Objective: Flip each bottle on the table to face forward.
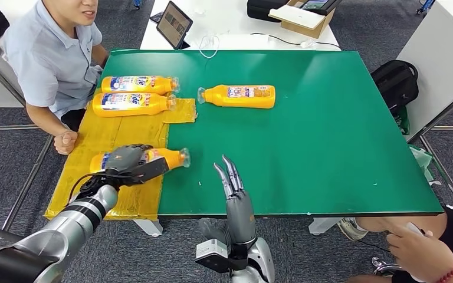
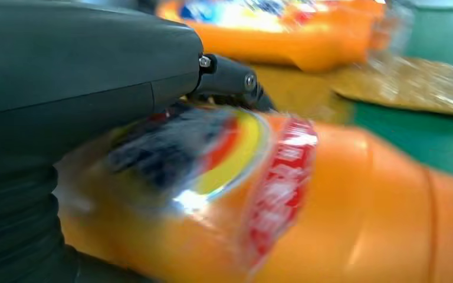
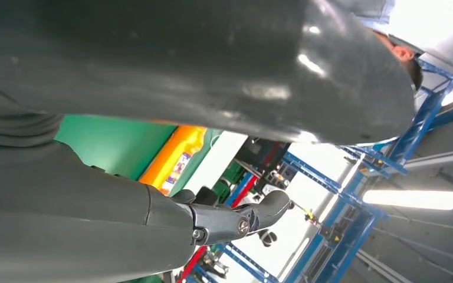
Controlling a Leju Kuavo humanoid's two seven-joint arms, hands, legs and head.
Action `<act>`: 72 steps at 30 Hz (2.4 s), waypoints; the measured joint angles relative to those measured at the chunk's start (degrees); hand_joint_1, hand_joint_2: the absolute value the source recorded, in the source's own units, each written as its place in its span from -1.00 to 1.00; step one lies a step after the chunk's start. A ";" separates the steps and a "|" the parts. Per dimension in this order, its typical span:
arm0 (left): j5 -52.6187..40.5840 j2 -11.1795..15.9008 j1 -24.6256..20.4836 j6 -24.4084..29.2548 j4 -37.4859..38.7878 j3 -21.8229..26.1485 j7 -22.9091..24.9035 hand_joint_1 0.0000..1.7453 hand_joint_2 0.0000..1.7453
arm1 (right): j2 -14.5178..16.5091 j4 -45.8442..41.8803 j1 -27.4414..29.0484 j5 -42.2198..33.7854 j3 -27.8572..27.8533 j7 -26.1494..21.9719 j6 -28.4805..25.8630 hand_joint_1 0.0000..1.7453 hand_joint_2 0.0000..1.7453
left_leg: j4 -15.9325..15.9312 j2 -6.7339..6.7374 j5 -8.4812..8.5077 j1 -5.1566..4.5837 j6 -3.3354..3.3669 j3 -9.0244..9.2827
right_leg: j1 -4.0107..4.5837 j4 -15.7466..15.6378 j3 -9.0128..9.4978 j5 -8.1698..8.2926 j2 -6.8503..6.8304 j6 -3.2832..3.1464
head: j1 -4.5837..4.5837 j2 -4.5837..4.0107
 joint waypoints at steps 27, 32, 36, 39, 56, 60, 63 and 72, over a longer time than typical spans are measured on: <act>20.50 -1.40 5.17 -2.82 -9.80 6.19 -19.88 -1.00 1.00 | -1.62 1.93 -2.83 -3.37 4.06 0.00 0.00 -1.00 -0.50 | 0.01 0.00 0.01 -0.01 0.01 0.09 | -0.01 0.00 0.06 0.01 0.01 0.01 | -0.01 0.00; 31.70 -4.64 10.12 -1.15 -22.82 10.44 -21.18 -1.00 1.00 | -1.08 1.87 -2.83 -5.27 4.11 0.00 0.00 -1.00 1.00 | 0.01 -0.02 -0.01 -0.01 0.00 0.02 | -0.01 -0.01 0.04 0.00 0.00 0.00 | 0.01 0.00; 32.57 -6.45 12.43 4.15 -31.41 12.40 -21.21 -1.00 1.00 | -1.12 1.19 -2.81 -9.32 4.42 0.00 0.02 -1.00 1.00 | 0.01 -0.01 -0.02 -0.01 0.01 0.03 | 0.00 -0.02 0.02 0.00 0.01 0.00 | -0.01 0.00; 33.64 -7.52 14.12 7.47 -36.89 13.45 -20.89 -1.00 1.00 | -1.74 0.74 -2.80 -11.06 4.73 -0.01 0.29 -1.00 1.00 | 0.01 -0.01 -0.02 0.00 0.00 0.03 | 0.00 -0.02 0.03 0.00 0.00 0.00 | -0.01 0.00; 38.58 -9.00 20.79 15.35 -49.42 16.62 -19.36 -1.00 1.00 | -9.87 9.04 -9.26 14.32 -6.28 8.17 1.32 -1.00 1.00 | 0.02 -0.03 -0.01 -0.03 0.01 0.02 | -0.01 -0.02 0.05 0.02 0.00 0.02 | -0.01 0.00; 38.04 -9.42 21.44 16.11 -50.53 16.43 -17.30 -1.00 1.00 | -10.85 13.50 -12.92 19.23 -7.45 10.62 2.79 -1.00 1.00 | 0.02 -0.02 0.00 -0.02 0.01 0.04 | 0.00 -0.02 0.04 0.02 0.01 0.02 | -0.02 0.00; 37.65 -9.59 21.76 16.24 -50.88 16.24 -16.53 -1.00 1.00 | -11.24 15.59 -14.64 20.17 -7.71 11.32 3.28 -1.00 1.00 | 0.02 -0.02 0.00 -0.02 0.01 0.04 | 0.00 -0.02 0.04 0.02 0.00 0.02 | -0.01 0.00; 33.66 -9.88 21.80 16.17 -50.92 13.39 -12.63 -1.00 1.00 | -10.94 23.49 -20.86 23.24 -7.72 15.04 8.40 -1.00 1.00 | 0.03 -0.02 0.00 -0.02 0.01 0.02 | -0.01 -0.02 0.05 0.02 0.00 0.03 | -0.01 0.00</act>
